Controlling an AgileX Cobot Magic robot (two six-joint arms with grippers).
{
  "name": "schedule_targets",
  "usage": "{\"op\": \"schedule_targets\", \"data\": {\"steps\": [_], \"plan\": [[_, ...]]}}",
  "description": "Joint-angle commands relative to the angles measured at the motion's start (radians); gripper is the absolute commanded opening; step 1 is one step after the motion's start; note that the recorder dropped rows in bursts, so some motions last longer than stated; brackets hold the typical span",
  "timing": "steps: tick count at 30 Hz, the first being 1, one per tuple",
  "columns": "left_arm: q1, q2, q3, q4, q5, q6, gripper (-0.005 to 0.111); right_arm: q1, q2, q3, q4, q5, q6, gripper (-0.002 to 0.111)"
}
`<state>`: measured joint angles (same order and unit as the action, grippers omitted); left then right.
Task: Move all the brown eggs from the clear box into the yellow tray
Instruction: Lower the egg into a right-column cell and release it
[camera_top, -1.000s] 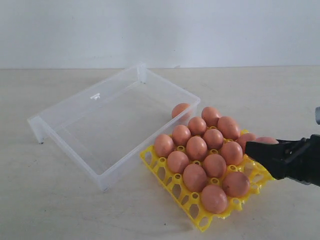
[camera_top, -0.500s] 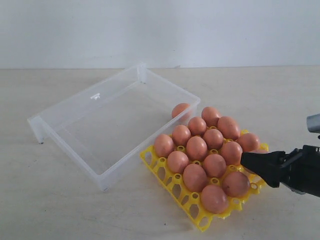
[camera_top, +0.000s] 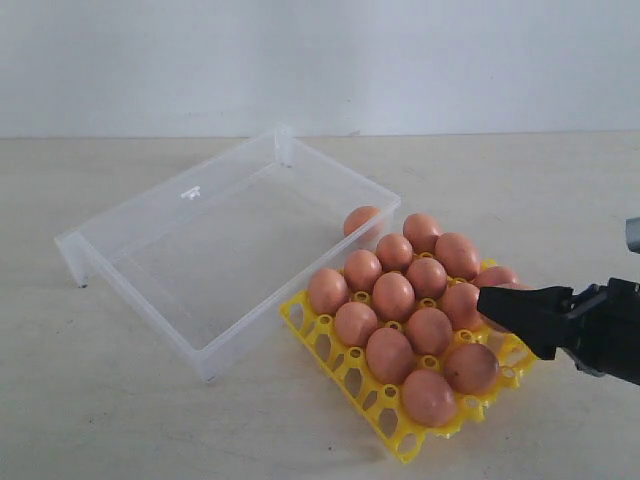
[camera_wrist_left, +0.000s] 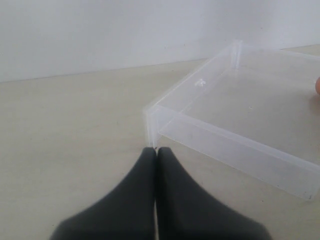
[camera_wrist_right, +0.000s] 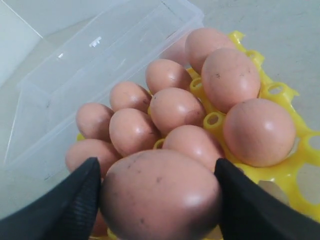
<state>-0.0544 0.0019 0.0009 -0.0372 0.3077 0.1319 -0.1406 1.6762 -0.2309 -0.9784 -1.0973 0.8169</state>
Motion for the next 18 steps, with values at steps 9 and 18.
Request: {"op": "schedule_targets", "data": {"steps": [9, 18], "plan": [[0.003, -0.002, -0.001, 0.002, -0.004, 0.0, -0.004, 0.001, -0.001, -0.003, 0.052, -0.013, 0.007, 0.069], [0.003, -0.002, -0.001, 0.002, -0.004, 0.0, -0.004, 0.001, -0.06, -0.025, 0.101, -0.124, 0.018, 0.068]]}}
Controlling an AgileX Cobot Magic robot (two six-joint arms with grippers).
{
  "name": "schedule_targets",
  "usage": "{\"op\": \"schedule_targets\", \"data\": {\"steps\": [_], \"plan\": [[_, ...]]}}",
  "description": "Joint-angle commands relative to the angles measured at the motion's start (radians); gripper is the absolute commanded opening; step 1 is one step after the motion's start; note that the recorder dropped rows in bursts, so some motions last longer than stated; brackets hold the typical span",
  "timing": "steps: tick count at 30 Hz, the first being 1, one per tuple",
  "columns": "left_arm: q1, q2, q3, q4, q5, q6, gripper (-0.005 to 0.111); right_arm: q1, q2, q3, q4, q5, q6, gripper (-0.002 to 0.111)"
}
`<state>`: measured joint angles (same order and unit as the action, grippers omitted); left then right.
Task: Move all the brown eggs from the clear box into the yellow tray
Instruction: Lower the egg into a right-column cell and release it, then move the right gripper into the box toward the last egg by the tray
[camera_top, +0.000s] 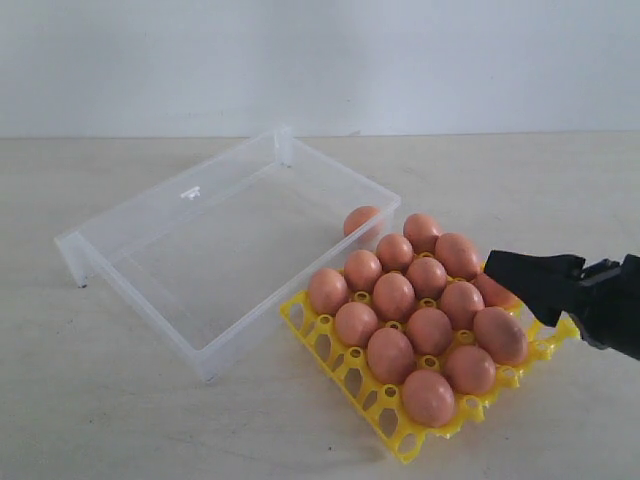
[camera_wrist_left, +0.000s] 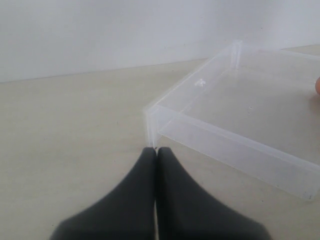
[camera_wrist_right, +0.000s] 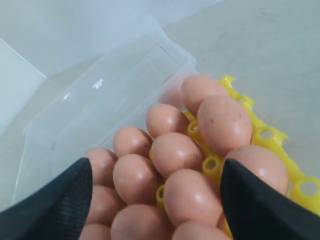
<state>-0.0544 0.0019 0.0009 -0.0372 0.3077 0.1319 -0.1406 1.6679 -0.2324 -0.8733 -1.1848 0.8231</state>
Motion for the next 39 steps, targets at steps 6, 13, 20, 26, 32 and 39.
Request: {"op": "schedule_targets", "data": {"steps": [6, 13, 20, 26, 32, 39], "plan": [[0.003, -0.002, -0.001, 0.002, -0.004, 0.0, -0.004, 0.001, -0.194, -0.152, -0.117, -0.036, 0.126, 0.021], [0.003, -0.002, -0.001, 0.002, -0.004, 0.0, -0.004, 0.208, -0.347, -0.458, -0.16, 0.103, 0.237, 0.0], [0.003, -0.002, -0.001, 0.002, -0.004, 0.0, -0.004, 0.785, -0.27, -0.825, -0.29, 1.455, 0.158, -0.001], [0.003, -0.002, -0.001, 0.002, -0.004, 0.0, -0.004, 0.911, 0.046, -1.187, 0.316, 2.075, -0.521, -0.001], [0.003, -0.002, -0.001, 0.002, -0.004, 0.0, -0.004, 0.858, 0.335, -1.657, 0.858, 2.296, -0.869, 0.0], [0.003, -0.002, -0.001, 0.002, -0.004, 0.0, -0.004, 0.858, 0.575, -1.97, 0.773, 2.406, -0.823, 0.035]]}}
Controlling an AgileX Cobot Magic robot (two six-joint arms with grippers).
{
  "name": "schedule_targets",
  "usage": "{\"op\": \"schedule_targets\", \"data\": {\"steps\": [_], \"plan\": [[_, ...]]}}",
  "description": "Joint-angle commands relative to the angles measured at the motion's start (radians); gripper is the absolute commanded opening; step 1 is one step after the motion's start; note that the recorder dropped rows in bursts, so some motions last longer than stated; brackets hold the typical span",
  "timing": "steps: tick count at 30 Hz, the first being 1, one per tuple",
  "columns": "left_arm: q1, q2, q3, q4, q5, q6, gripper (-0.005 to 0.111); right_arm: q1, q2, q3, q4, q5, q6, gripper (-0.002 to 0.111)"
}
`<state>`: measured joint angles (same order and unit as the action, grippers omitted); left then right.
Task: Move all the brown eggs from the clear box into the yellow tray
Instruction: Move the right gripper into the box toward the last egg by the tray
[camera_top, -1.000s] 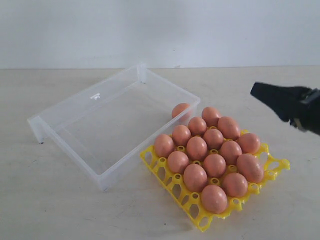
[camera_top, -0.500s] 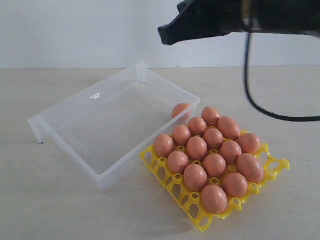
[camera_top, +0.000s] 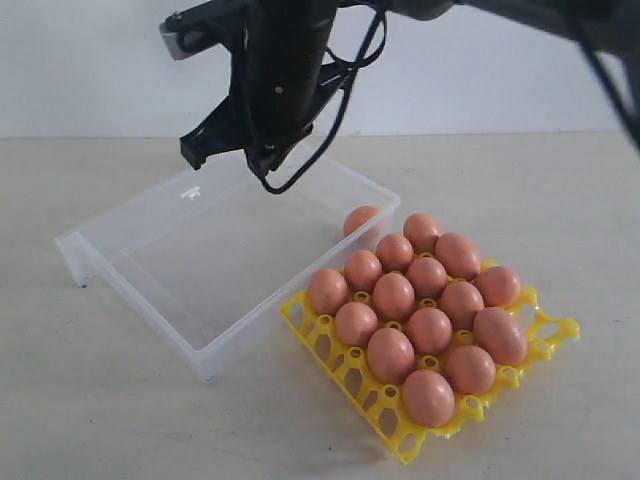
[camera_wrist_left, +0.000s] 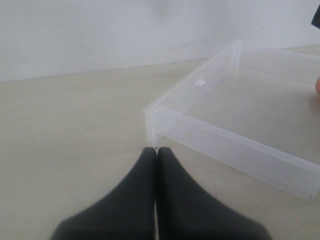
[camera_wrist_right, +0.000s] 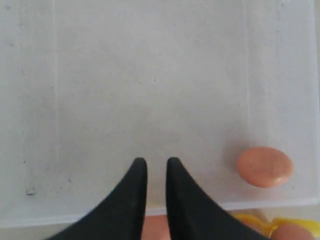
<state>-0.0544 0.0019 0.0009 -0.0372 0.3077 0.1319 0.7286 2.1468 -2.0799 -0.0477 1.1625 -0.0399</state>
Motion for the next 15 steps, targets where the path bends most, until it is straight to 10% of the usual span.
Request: {"op": "schedule_targets", "data": {"steps": [1, 15], "plan": [[0.003, -0.002, -0.001, 0.002, -0.004, 0.0, -0.004, -0.011, 0.122, -0.14, -0.085, 0.059, 0.074, 0.044], [0.003, -0.002, -0.001, 0.002, -0.004, 0.0, -0.004, -0.03, 0.201, -0.15, -0.275, 0.051, 0.704, 0.059]]}}
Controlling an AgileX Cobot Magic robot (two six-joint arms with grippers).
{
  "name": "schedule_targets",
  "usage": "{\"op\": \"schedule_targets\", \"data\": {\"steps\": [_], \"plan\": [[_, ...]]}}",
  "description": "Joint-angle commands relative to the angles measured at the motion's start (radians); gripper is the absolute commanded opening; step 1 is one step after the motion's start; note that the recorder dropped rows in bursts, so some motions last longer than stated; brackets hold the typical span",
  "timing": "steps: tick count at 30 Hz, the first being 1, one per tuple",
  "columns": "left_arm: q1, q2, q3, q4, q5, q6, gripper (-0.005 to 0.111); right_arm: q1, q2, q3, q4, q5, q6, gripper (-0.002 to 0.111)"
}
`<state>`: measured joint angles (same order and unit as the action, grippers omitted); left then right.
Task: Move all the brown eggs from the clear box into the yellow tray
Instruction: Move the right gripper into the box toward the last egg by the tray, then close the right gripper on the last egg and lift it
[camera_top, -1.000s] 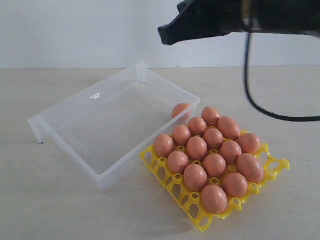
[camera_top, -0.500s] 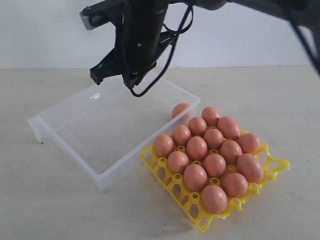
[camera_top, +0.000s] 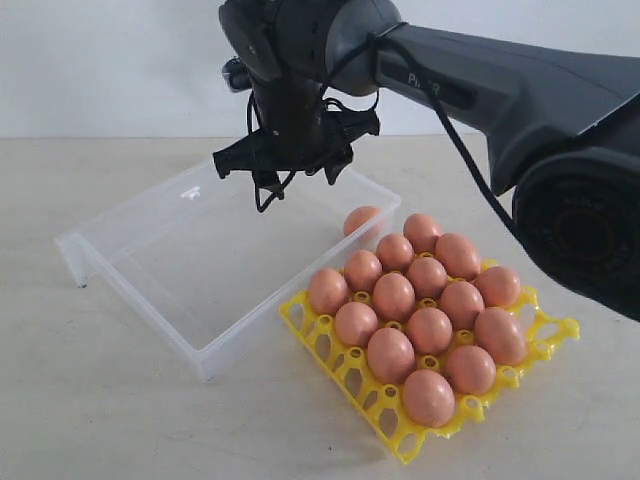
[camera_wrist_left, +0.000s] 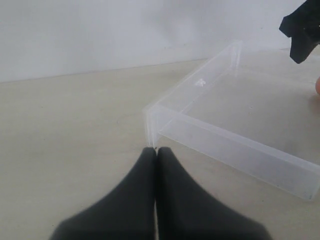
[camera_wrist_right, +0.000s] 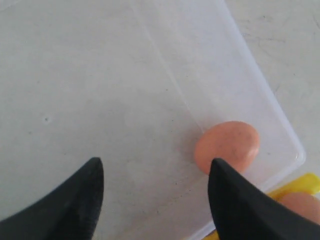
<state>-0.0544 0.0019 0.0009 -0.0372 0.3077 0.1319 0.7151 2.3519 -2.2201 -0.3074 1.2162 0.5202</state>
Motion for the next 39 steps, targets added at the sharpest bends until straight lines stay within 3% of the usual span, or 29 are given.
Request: {"op": "schedule_targets", "data": {"steps": [1, 6, 19, 39], "plan": [[0.003, -0.002, -0.001, 0.002, -0.004, 0.0, -0.004, -0.019, -0.004, -0.01, -0.015, -0.008, 0.189, 0.059], [0.003, -0.002, -0.001, 0.002, -0.004, 0.0, -0.004, -0.058, -0.004, -0.01, -0.012, -0.022, 0.407, 0.059], [0.003, -0.002, -0.001, 0.002, -0.004, 0.0, -0.004, -0.094, 0.046, -0.01, 0.045, -0.007, 0.421, 0.059], [0.003, -0.002, -0.001, 0.002, -0.004, 0.0, -0.004, -0.117, 0.141, -0.01, 0.002, 0.005, 0.606, 0.059]]}}
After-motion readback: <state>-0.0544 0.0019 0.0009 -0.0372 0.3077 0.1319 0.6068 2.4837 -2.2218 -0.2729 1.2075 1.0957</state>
